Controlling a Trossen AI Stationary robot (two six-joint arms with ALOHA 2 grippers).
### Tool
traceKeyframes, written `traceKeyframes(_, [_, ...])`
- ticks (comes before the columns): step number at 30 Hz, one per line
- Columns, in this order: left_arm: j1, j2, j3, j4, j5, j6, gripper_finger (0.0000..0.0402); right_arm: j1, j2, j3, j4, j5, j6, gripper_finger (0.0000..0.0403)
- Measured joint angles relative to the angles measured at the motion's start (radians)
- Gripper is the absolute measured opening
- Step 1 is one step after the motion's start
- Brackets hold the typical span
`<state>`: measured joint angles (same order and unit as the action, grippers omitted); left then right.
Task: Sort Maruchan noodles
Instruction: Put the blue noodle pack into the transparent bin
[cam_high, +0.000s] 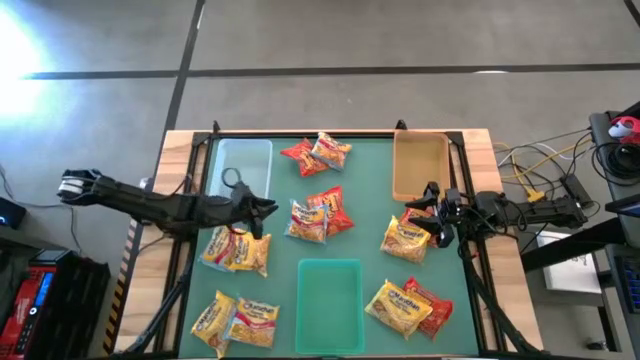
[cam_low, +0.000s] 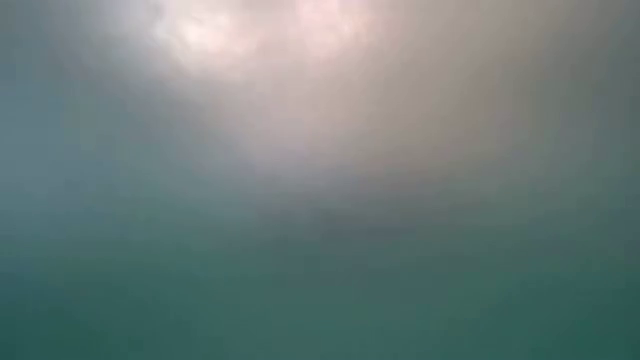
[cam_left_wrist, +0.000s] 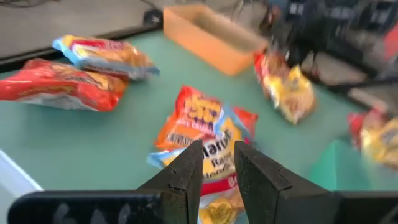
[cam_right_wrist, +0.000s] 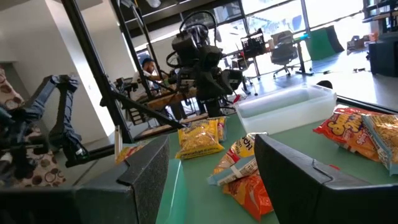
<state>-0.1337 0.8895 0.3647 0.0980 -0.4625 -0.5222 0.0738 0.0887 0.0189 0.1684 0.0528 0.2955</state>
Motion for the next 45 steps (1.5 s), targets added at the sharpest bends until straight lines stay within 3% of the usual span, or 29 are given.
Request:
traceKeyframes(5, [0.0, 0.132, 0.097, -0.159, 0.01, 0.055, 0.0076, 0.0, 0.0, 0.0, 0.0, 0.0, 0.0, 0.0224])
traceKeyframes(10, [0.0, 0.237, 0.166, -0.212, 0.047, 0.098, 0.0084, 0.0, 0.0, 0.0, 0.0, 0.0, 0.0, 0.0224])
traceKeyframes(25, [0.044, 0.425, 0.303, -0.205, 0.101, 0.451, 0.0222, 0.0, 0.0, 0.0, 0.0, 0.0, 0.0, 0.0224])
traceKeyframes(30, [0.109, 0.525, 0.356, -0.194, 0.203, 0.569, 0.0253, 0.0, 0.0, 0.0, 0.0, 0.0, 0.0, 0.0224])
traceKeyframes(34, [0.161, 0.589, 0.394, -0.194, 0.221, 0.625, 0.0264, 0.0, 0.0, 0.0, 0.0, 0.0, 0.0, 0.0224])
traceKeyframes(41, [0.259, 0.597, 0.407, -0.179, 0.362, 0.697, 0.0265, 0.0, 0.0, 0.0, 0.0, 0.0, 0.0, 0.0224])
traceKeyframes(45, [0.324, 0.597, 0.407, -0.179, 0.494, 0.732, 0.0265, 0.0, 0.0, 0.0, 0.0, 0.0, 0.0, 0.0224])
